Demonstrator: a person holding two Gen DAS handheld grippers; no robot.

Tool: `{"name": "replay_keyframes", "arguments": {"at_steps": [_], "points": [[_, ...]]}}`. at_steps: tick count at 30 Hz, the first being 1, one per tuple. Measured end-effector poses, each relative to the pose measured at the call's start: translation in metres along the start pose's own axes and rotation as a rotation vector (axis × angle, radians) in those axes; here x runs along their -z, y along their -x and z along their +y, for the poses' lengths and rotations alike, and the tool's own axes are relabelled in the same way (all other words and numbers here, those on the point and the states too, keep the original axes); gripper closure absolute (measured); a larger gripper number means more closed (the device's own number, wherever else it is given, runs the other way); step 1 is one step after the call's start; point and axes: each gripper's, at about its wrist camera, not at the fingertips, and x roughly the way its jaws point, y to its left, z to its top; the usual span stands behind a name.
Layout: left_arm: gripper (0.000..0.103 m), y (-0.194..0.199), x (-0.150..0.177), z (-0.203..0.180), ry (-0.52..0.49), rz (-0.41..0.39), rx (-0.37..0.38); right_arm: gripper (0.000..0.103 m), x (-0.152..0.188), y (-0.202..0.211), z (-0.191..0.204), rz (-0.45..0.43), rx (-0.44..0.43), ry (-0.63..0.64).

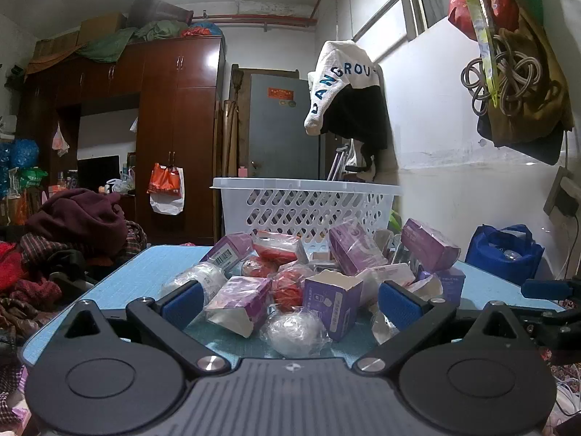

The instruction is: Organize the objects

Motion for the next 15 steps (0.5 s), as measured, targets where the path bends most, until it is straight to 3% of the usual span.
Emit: {"name": "replay_keyframes", "arguments": {"at_steps": [15], "points": [[0.000, -0.0020, 0.0005, 0.0013, -0.001, 0.012, 0.005, 0.000, -0.0001, 0.0002, -0.0016, 0.001, -0.001, -0.001]]}}
